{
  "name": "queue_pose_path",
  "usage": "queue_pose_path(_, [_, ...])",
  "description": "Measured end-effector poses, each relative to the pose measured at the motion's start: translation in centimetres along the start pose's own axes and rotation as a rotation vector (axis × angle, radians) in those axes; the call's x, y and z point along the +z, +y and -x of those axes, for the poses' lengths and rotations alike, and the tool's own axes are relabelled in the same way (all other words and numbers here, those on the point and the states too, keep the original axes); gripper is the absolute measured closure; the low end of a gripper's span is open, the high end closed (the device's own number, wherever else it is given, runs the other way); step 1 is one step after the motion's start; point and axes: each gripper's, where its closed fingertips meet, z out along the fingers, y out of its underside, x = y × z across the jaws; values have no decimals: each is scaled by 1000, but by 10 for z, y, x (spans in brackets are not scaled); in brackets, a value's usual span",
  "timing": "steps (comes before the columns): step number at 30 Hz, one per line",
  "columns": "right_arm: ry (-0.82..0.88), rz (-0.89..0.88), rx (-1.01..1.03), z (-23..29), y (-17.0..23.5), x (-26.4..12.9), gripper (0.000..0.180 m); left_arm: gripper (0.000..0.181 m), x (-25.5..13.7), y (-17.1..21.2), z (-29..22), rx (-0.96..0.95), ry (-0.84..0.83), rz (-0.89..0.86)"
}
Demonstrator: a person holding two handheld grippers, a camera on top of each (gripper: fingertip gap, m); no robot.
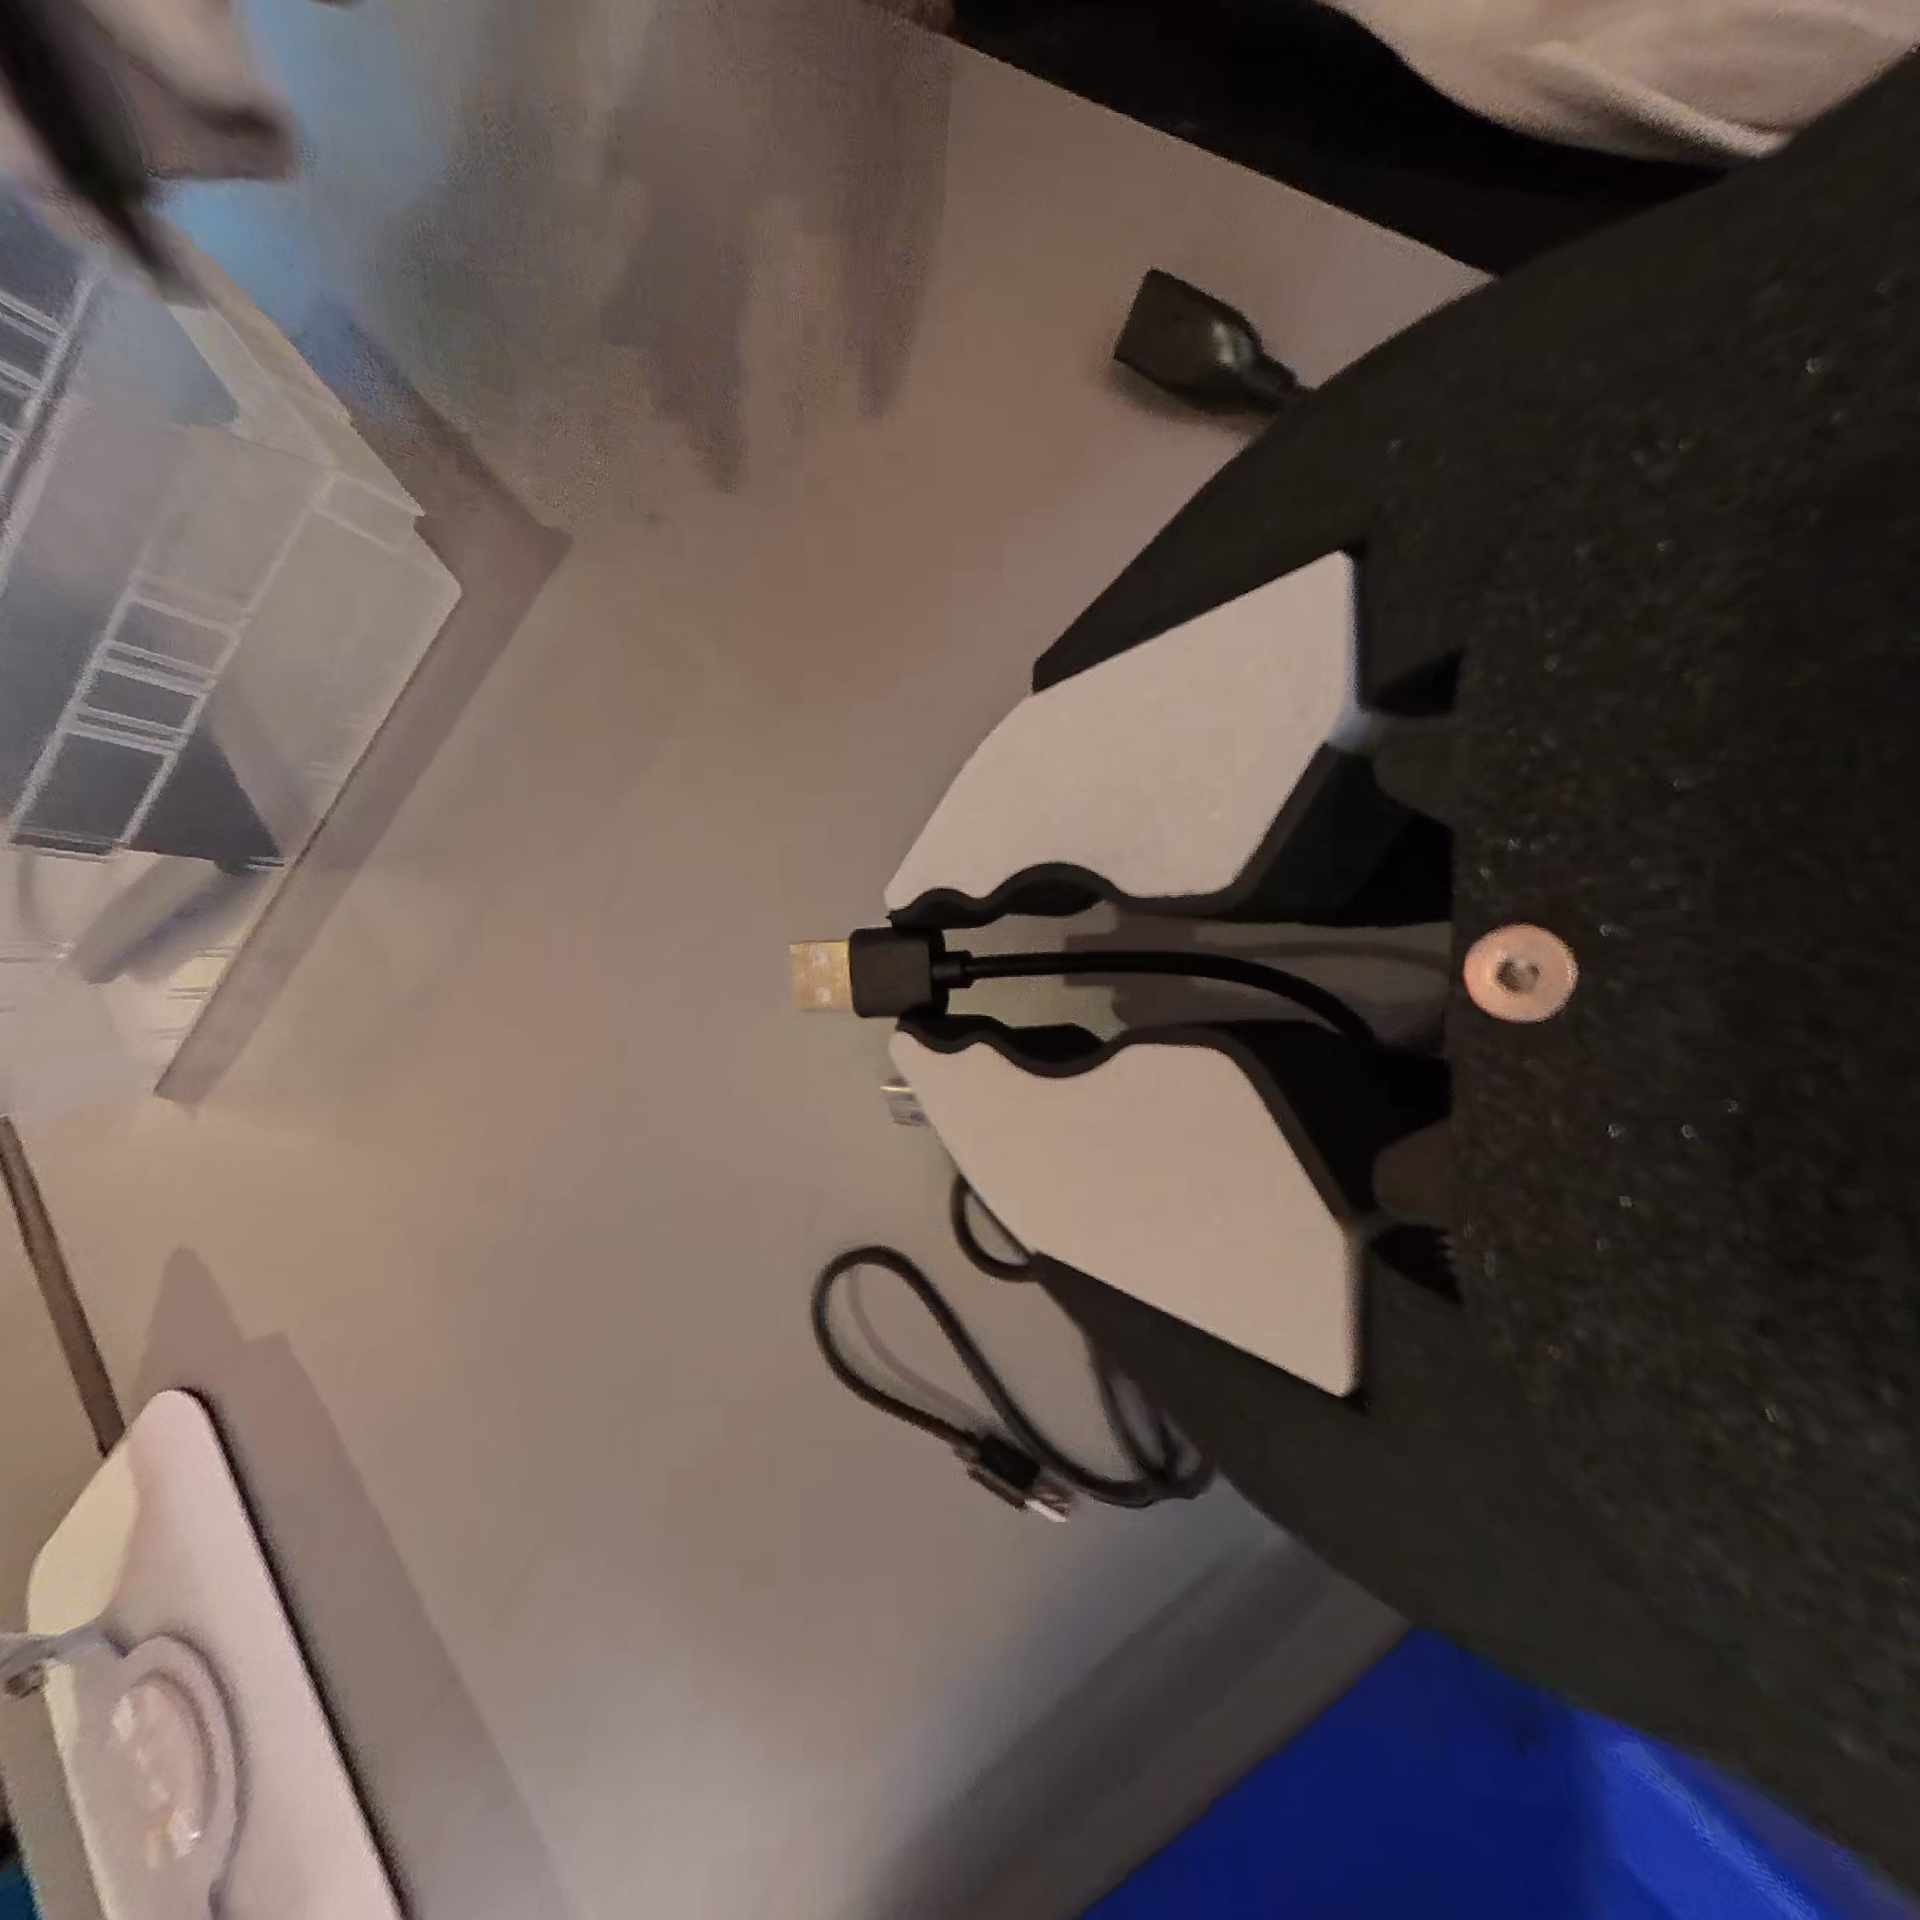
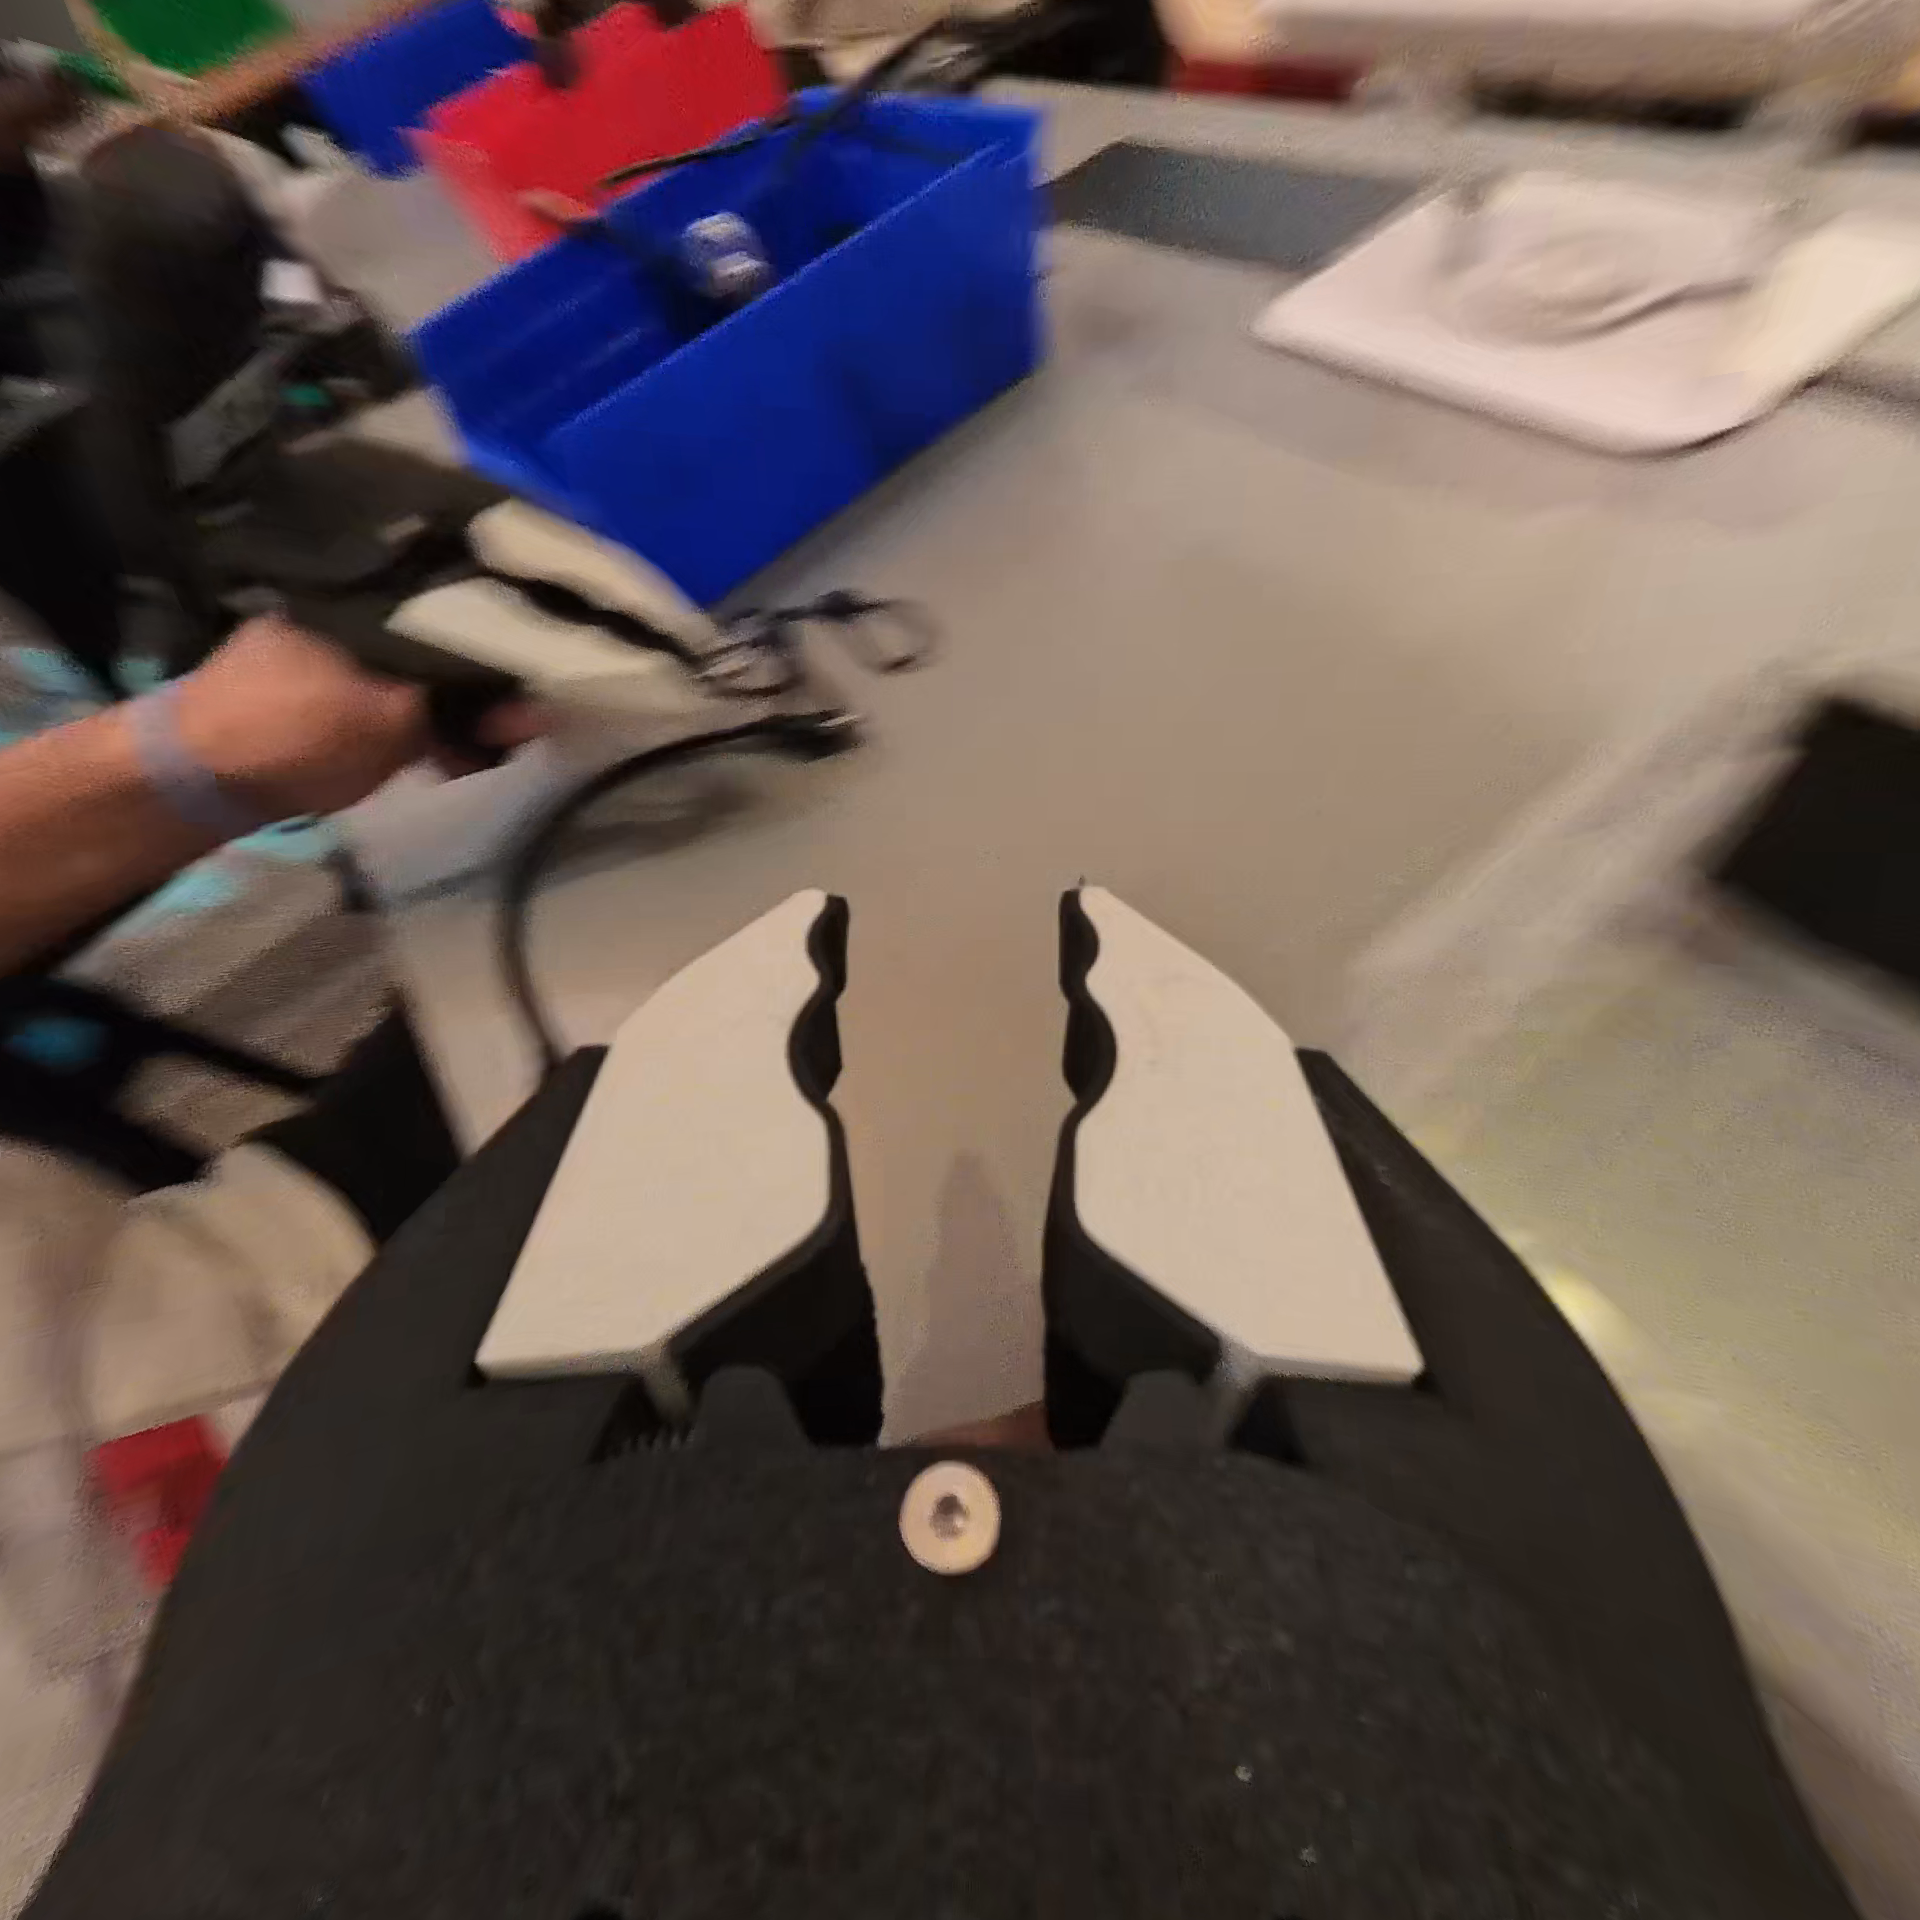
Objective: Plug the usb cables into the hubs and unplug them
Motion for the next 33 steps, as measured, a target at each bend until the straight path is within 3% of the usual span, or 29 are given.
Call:
queue_pose_path(2, [-124,-25,68,46,32,18,141,165,3,-23,-3,37,30,-19])
queue_pose_path(4, [-122,-9,54,62,53,28,141,166,-8,-67,-3,64,73,-95])
queue_pose_path(9, [-100,-12,-35,66,54,32,140,166,-80,-211,-2,76,197,-382])
queue_pose_path(12, [-61,-49,-26,57,48,29,140,166,-104,-258,-14,176,199,-431])
queue_pose_path(14, [-66,-90,0,55,44,23,140,166,-103,-271,-22,237,207,-422])
queue_pose_path(19, [-3,-105,-8,41,44,14,141,166,-40,-242,-45,216,359,-298])
queue_pose_path(23, [32,-142,-9,33,36,1,140,166,34,-161,-80,84,565,-107])
queue_pose_path(26, [24,-140,17,27,35,-8,138,165,70,-104,-94,29,615,22])
queue_pose_path(29, [0,-101,27,26,37,-9,131,164,81,-83,-90,19,591,53])
queue_pose_path(31, [-37,-32,13,30,42,-2,123,140,74,-89,-80,10,558,31])
queue_pose_path(33, [-67,84,-42,37,51,8,115,133,54,-99,-63,-8,510,-9])
